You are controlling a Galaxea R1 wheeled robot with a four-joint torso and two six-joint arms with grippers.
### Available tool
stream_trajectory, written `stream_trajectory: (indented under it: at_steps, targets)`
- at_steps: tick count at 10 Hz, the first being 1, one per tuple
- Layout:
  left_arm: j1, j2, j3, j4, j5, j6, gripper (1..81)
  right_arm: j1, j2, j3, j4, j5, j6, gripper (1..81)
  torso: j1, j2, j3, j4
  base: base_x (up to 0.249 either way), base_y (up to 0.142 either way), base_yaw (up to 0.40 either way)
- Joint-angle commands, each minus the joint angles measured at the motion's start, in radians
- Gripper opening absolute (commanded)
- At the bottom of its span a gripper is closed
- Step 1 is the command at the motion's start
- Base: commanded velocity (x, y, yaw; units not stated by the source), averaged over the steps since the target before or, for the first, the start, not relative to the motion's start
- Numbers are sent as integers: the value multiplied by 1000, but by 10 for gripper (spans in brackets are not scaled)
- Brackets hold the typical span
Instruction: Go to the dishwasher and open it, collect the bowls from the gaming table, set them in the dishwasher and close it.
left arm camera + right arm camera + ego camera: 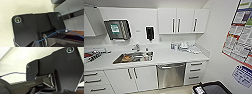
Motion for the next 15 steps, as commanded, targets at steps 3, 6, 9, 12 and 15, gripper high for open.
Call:
stream_trajectory:
  at_steps: [3, 6, 9, 12, 15]
  targets:
    - [-47, -20, 16, -9, 52, 4, 811, 40, -11, 10, -17, -39, -3, 811, 0, 0, 0, 0, 87, 43, 0]
    - [-47, -20, 16, -9, 52, 2, 811, 44, -10, 10, -21, -41, -3, 811, 0, 0, 0, 0, 54, 72, 0]
    - [-47, -20, 18, -9, 52, 2, 811, 45, -8, 11, -27, -41, -3, 811, 0, 0, 0, 0, 86, 69, 0]
    - [-49, -20, 18, -9, 52, 2, 811, 44, -8, 10, -31, -41, -3, 811, 0, 0, 0, 0, 101, 0, 0]
    - [-47, -20, 18, -9, 52, 2, 811, 44, -8, 11, -31, -42, -3, 811, 0, 0, 0, 0, 102, 0, 0]
